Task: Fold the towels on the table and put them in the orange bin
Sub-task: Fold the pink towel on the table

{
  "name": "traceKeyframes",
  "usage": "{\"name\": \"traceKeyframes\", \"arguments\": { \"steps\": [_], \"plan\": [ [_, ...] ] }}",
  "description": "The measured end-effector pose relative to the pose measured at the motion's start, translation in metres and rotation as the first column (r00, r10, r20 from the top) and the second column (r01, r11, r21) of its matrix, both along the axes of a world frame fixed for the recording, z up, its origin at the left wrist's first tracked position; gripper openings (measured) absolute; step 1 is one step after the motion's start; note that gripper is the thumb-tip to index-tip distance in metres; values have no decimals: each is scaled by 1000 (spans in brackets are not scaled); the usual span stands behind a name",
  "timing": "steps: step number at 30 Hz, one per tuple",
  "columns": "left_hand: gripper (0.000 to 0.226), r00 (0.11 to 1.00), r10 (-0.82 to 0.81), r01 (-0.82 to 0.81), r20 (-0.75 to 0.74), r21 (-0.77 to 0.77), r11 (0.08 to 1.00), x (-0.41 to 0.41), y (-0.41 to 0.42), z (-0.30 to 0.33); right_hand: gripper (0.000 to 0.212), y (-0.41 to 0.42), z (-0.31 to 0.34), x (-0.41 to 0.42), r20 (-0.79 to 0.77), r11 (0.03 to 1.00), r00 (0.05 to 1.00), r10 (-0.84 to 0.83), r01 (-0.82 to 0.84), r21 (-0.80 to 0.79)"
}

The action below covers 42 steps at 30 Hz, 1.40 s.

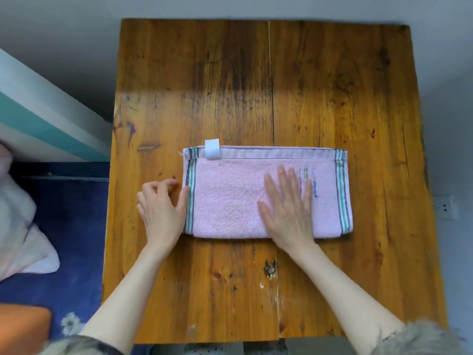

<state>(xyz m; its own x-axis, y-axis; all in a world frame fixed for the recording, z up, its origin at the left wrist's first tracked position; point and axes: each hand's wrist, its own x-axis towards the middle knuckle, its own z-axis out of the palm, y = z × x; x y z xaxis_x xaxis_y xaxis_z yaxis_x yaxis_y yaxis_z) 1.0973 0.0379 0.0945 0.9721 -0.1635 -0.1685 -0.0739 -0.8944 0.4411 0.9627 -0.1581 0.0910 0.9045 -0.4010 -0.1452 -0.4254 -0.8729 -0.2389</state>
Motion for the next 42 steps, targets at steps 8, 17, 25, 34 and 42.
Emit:
{"name": "traceKeyframes", "arguments": {
  "steps": [8,17,25,34,42],
  "plan": [
    [31,985,51,-45,-163,43,998,9,-20,6,58,19,-13,3,-94,997,995,-17,9,-81],
    [14,945,12,-74,-327,-175,982,14,-15,30,59,20,-11,3,-169,996,986,-11,-5,-93],
    [7,867,-53,-209,-495,-459,863,11,-38,82,58,-1,3,6,-147,984,985,85,-60,165],
    [17,870,-279,34,-406,-516,856,-49,-162,131,32,-66,61,-52,-9,550,848,-530,353,757],
    [15,871,-296,152,-392,-357,921,-103,-247,73,29,-101,48,-102,-191,292,787,-587,426,856]
  ]
}}
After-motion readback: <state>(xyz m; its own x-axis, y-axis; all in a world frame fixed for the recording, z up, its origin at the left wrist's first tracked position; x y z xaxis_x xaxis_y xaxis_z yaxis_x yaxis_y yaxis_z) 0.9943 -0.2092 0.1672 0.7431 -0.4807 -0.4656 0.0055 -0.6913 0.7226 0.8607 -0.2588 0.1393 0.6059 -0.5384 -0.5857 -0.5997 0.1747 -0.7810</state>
